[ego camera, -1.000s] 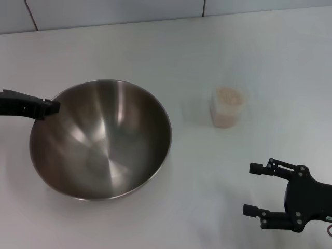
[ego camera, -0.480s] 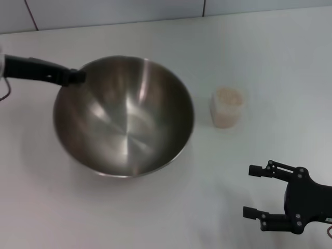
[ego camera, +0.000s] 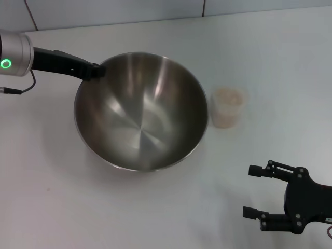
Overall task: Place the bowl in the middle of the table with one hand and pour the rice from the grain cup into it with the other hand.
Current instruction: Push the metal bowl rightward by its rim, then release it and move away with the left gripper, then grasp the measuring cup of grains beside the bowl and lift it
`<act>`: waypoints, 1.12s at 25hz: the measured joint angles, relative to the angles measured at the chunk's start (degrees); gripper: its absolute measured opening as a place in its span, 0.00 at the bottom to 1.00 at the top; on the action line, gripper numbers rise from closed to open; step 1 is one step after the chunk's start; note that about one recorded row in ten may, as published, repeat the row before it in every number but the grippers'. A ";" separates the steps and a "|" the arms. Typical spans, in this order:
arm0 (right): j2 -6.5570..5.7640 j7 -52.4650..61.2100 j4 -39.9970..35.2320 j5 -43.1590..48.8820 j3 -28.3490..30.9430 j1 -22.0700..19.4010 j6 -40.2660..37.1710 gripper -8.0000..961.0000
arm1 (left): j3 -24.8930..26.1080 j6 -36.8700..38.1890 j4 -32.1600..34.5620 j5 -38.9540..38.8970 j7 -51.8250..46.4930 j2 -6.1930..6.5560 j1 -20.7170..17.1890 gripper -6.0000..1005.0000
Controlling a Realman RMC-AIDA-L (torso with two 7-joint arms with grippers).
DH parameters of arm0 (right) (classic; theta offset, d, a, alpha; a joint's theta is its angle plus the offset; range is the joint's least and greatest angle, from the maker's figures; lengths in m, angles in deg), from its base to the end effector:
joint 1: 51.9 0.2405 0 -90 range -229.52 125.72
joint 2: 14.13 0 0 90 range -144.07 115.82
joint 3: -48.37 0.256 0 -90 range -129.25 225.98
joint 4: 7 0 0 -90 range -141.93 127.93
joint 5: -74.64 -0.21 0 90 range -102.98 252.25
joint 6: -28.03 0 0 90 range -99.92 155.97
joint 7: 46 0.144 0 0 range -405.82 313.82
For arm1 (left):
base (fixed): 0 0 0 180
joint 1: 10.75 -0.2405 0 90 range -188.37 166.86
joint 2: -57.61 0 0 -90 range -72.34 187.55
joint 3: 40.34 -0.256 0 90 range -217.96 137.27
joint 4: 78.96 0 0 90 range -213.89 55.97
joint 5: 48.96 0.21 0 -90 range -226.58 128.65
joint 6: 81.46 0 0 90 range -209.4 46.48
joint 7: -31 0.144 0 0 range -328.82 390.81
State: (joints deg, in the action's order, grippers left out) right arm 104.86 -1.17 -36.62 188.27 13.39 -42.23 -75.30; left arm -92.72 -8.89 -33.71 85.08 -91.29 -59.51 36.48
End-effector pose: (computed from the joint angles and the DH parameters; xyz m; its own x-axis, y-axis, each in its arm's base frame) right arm 0.3358 0.1863 -0.0083 0.7933 -0.1365 -0.5934 -0.3369 -0.9102 -0.2410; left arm -0.1908 0.4263 0.0032 0.7601 0.6157 0.2076 0.6488 -0.7012 -0.2956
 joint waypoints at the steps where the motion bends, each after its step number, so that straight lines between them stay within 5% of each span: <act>1: 0.00 0.00 0.00 0.00 0.00 0.00 0.00 0.76 | 0.09 -0.35 -0.30 0.00 0.41 -0.05 -0.03 0.11; 14: 0.00 0.00 0.47 0.00 0.34 0.09 0.21 0.75 | -0.18 -2.34 -1.11 -0.25 3.72 -0.89 -0.78 0.15; 21: 0.02 -0.30 4.55 -0.68 5.18 0.90 3.04 0.75 | -0.66 -1.06 1.97 -0.72 5.23 -0.95 -1.35 0.30; 22: 0.02 -0.30 4.55 -0.68 5.18 0.90 3.04 0.75 | -2.14 4.61 11.59 -5.55 11.87 -1.50 -6.45 0.32; 28: 0.29 -6.38 12.45 -0.80 22.97 0.99 7.28 0.74 | -9.47 8.67 23.10 -23.62 25.77 -1.09 -20.94 0.49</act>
State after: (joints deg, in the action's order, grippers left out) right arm 105.15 -7.55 -24.16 187.47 36.36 -41.24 -68.02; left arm -102.19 -0.22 -10.61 61.46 -65.52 -60.60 15.55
